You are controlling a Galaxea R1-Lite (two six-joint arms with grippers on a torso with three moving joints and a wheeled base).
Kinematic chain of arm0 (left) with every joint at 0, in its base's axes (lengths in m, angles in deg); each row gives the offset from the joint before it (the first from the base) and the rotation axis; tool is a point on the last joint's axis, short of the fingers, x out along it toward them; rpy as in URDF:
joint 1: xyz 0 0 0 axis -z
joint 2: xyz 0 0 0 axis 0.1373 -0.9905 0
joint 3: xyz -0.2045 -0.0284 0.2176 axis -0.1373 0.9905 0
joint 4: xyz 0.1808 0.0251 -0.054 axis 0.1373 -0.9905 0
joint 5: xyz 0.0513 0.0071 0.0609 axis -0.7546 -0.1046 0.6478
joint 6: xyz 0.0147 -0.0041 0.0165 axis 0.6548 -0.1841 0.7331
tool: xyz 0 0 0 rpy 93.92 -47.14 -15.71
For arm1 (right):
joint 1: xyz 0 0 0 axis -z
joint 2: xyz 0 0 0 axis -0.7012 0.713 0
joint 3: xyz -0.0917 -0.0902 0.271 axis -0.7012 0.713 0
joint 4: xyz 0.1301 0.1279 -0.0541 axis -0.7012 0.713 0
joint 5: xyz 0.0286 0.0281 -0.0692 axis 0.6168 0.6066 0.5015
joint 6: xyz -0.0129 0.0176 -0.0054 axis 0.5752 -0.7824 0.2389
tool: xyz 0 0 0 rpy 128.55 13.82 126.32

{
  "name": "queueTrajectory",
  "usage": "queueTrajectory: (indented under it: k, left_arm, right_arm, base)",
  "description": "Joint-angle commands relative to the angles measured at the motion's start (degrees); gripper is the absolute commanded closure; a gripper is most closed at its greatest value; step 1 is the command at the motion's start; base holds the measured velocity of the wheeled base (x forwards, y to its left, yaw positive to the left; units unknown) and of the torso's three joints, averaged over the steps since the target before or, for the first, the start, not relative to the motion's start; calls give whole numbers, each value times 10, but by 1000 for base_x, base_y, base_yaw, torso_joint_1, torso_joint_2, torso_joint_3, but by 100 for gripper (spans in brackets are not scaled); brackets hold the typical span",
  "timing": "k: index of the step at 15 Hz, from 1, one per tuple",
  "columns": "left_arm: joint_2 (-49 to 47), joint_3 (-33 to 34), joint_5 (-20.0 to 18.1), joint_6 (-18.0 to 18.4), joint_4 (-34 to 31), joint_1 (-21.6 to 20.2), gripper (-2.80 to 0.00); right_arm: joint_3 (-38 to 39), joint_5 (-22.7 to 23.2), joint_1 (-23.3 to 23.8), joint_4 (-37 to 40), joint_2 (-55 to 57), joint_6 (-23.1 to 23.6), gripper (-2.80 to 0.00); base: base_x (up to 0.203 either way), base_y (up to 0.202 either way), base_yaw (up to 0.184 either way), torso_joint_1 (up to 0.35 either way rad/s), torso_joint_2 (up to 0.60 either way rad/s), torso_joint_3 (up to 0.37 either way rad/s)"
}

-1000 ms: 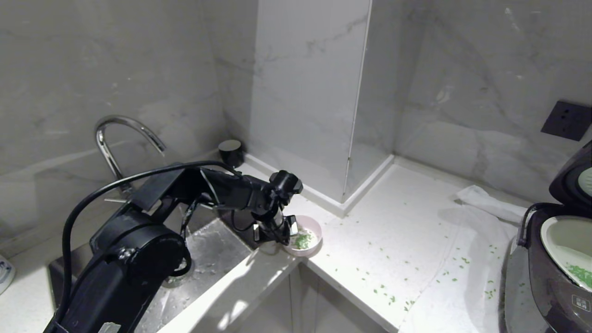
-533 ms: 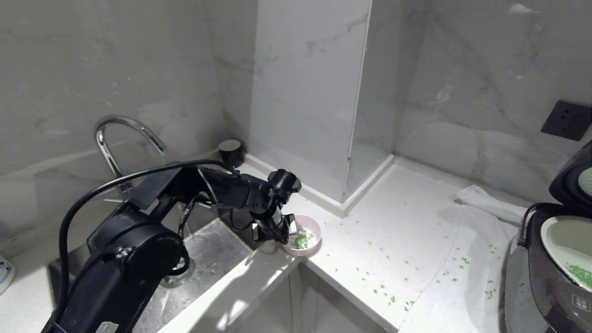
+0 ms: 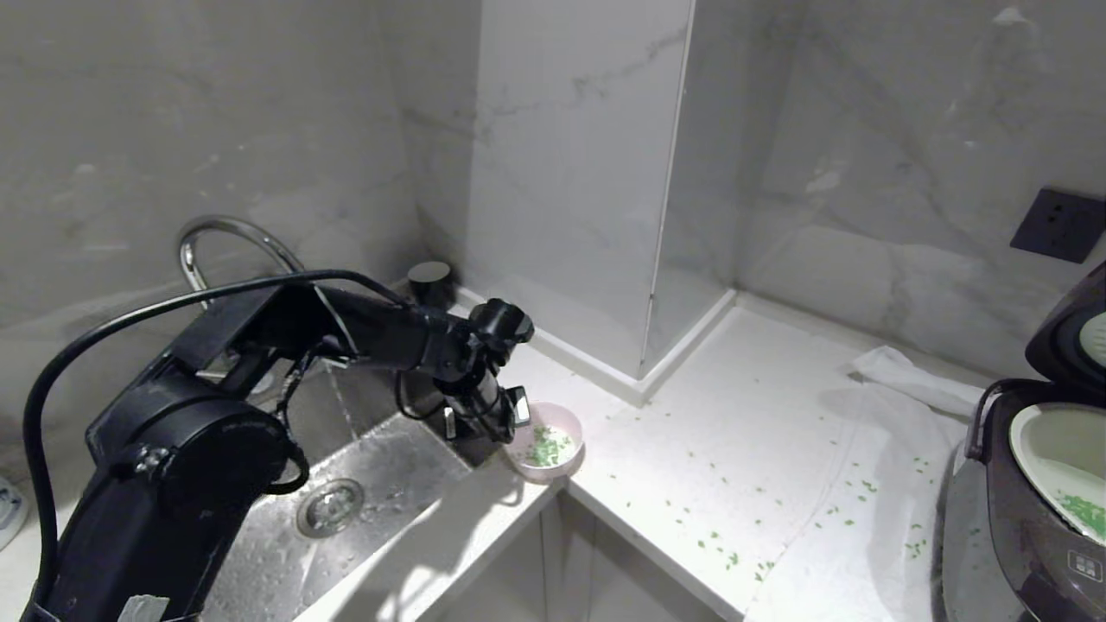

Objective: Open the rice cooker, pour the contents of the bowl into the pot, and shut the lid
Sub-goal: Pick up the bowl on the table

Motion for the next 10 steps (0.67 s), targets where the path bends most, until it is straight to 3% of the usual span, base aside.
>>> queueTrajectory:
  k: [1,7,10]
  left_arm:
    - [0,4,1,-2,0,-7,0]
    - [-29,-23,4,-3,0,30,0]
    - [-31,-45,7,-27,0,37,0]
  right_arm:
    - [1,0,0,0,0,0,0]
    - [1,0,0,0,0,0,0]
    - [1,0,0,0,0,0,0]
  base:
    - [0,0,0,0,0,0]
    - [0,0,0,0,0,0]
    - [0,0,0,0,0,0]
